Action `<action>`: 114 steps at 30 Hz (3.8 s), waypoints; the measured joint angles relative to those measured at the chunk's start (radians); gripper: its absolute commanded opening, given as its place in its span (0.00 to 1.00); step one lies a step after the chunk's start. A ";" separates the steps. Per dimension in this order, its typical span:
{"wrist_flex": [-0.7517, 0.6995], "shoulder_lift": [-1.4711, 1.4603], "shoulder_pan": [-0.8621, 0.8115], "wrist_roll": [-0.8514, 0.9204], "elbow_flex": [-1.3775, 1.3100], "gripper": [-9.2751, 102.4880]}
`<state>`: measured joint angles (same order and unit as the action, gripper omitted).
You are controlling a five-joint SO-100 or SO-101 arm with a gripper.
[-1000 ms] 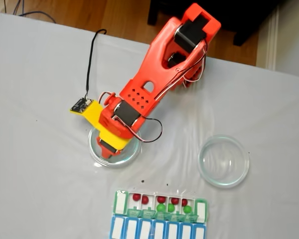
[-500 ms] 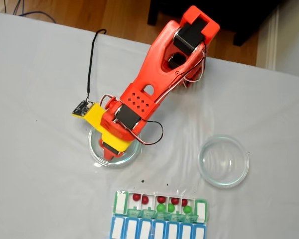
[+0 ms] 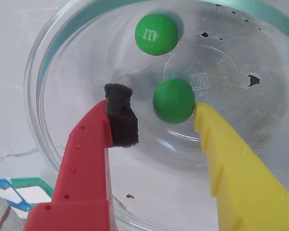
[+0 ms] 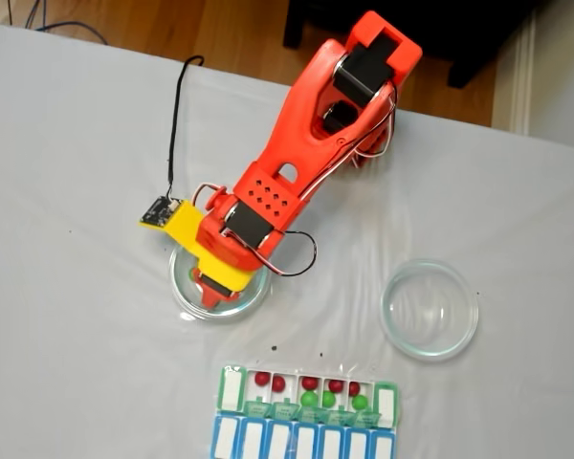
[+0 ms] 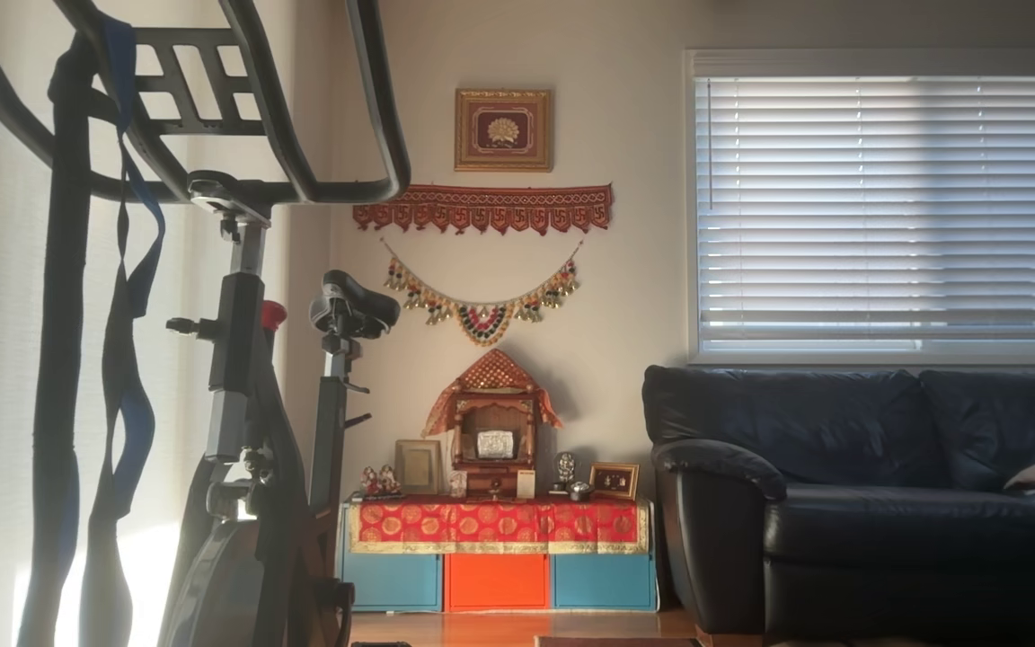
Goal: Sort medicines into box.
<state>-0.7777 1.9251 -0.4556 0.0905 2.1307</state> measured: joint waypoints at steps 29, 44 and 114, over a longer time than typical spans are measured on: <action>-0.061 0.000 0.009 0.058 -0.008 0.24; -0.063 0.000 0.009 0.156 -0.008 0.24; -0.284 -0.060 -0.071 0.712 -0.202 0.33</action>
<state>-1.0615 1.8653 -0.5262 0.8023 1.9282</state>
